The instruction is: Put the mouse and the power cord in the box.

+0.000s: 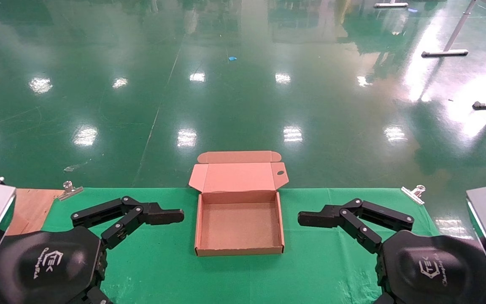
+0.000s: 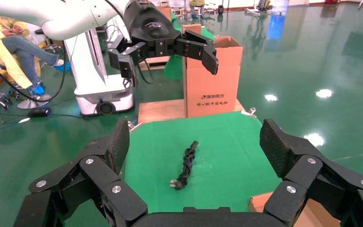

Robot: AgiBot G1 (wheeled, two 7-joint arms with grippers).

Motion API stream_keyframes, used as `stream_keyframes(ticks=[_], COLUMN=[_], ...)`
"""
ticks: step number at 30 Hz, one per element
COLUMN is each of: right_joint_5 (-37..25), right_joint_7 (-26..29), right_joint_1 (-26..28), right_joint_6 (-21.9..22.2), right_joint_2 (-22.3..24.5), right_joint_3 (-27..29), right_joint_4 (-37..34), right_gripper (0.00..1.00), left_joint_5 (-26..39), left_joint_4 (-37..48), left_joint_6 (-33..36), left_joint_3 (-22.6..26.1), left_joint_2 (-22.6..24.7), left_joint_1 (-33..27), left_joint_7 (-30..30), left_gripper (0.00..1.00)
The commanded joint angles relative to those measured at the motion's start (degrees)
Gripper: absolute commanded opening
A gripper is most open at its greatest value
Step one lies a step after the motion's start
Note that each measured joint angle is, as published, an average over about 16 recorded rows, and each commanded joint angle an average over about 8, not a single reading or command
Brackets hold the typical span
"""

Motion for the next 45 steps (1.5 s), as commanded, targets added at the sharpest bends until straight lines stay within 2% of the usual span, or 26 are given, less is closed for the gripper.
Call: stream_keyframes(ticks=[1, 36, 41, 45], right_joint_5=[0.0, -0.1, -4.3, -13.0], right_joint_7=[0.0, 0.0, -0.8, -2.3], right_joint_1=[0.0, 0.0, 1.3, 5.0], right_joint_6=[0.0, -0.1, -1.1, -2.6], right_joint_2=[0.0, 0.0, -0.6, -1.6], right_joint_3=[0.0, -0.1, -2.0, -5.8], right_joint_4=[0.0, 0.0, 0.2, 0.2], right_gripper=[1.00, 1.00, 1.00, 1.00], left_joint_5=[0.0, 0.1, 1.1, 4.6], left_joint_4=[0.0, 0.0, 1.1, 3.7], left_joint_6=[0.0, 0.0, 0.8, 2.0], left_joint_3=[0.0, 0.1, 0.8, 2.5], left_joint_2=[0.0, 0.0, 0.7, 1.0], left_joint_1=[0.0, 0.0, 0.1, -0.6], left_joint_7=[0.0, 0.0, 0.9, 2.2], left_gripper=[1.00, 1.00, 1.00, 1.00])
